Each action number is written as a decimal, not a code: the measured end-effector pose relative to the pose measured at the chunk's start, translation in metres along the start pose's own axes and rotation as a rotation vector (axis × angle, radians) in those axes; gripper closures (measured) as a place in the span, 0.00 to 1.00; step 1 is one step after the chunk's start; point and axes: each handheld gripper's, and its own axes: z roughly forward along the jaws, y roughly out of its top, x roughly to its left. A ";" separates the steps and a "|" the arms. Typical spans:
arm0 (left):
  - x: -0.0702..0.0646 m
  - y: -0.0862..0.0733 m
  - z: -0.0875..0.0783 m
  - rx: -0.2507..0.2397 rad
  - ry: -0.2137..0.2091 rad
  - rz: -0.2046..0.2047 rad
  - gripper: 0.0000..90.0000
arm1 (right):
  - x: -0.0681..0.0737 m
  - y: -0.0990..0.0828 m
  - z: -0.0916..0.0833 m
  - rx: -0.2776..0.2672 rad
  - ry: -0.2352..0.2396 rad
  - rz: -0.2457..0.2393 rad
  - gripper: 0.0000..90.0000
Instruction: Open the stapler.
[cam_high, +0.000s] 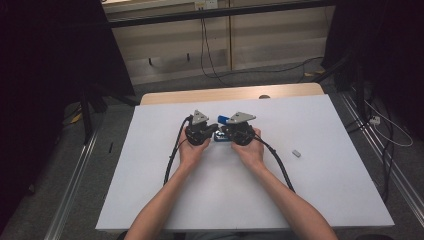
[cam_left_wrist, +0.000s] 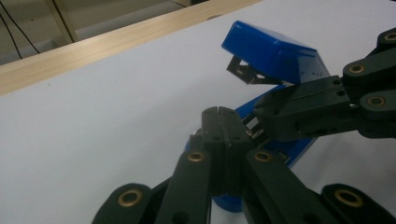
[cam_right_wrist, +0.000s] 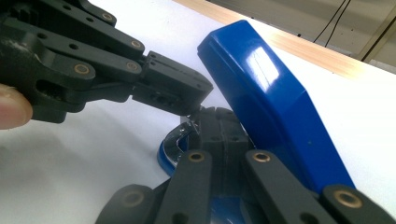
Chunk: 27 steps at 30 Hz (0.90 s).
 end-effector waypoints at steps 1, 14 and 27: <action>0.000 0.000 0.000 0.008 0.000 0.002 1.00 | 0.000 0.000 0.000 0.000 0.001 0.001 1.00; 0.000 -0.002 0.002 0.010 -0.003 0.004 1.00 | 0.001 0.002 0.000 -0.006 0.000 0.006 1.00; 0.000 -0.003 0.002 0.005 -0.005 0.011 1.00 | 0.003 0.003 0.000 -0.023 -0.004 0.014 1.00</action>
